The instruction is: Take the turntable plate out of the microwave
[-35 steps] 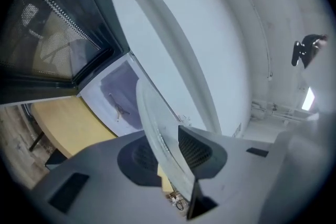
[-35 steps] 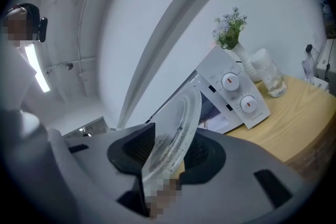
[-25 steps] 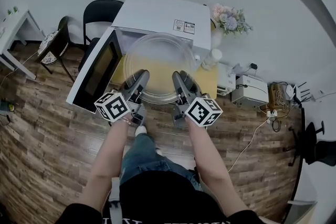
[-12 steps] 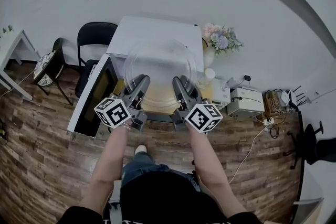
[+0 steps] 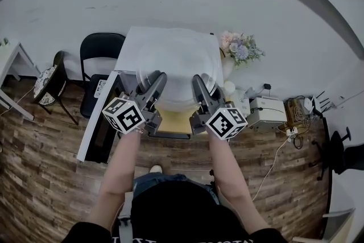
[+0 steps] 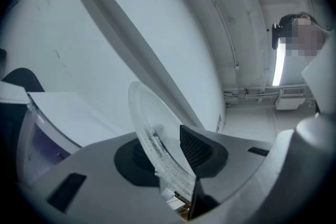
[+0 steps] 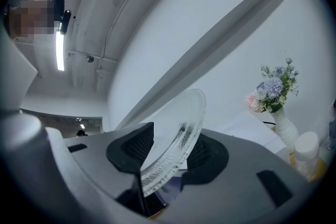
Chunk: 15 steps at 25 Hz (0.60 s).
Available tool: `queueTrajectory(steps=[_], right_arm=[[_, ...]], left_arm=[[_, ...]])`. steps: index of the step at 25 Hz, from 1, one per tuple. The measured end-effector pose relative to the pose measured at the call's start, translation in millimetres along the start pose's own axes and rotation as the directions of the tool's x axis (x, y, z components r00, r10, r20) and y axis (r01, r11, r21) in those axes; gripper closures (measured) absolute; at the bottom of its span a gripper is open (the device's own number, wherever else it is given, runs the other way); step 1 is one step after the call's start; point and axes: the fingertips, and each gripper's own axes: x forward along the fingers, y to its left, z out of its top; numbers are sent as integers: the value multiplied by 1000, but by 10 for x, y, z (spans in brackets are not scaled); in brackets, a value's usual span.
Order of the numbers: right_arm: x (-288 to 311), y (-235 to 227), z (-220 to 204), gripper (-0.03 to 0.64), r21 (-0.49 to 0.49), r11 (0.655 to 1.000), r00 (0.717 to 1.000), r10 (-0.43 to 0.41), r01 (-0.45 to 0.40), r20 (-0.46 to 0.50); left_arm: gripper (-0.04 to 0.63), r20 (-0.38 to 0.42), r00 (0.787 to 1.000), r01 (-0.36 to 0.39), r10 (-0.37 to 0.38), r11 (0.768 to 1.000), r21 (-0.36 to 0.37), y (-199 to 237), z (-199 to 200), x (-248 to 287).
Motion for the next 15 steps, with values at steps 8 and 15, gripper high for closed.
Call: queueTrajectory(steps=[8,15], right_arm=[[248,42,264,449,-40,999,997,11,-8,78],[347,93,533,449,-121,992,991,62,-47,122]], left_arm=[[485,13,998,67,-68,995,76,10,312,238],[476,62,993,93,-103,985,144,-84,494,391]])
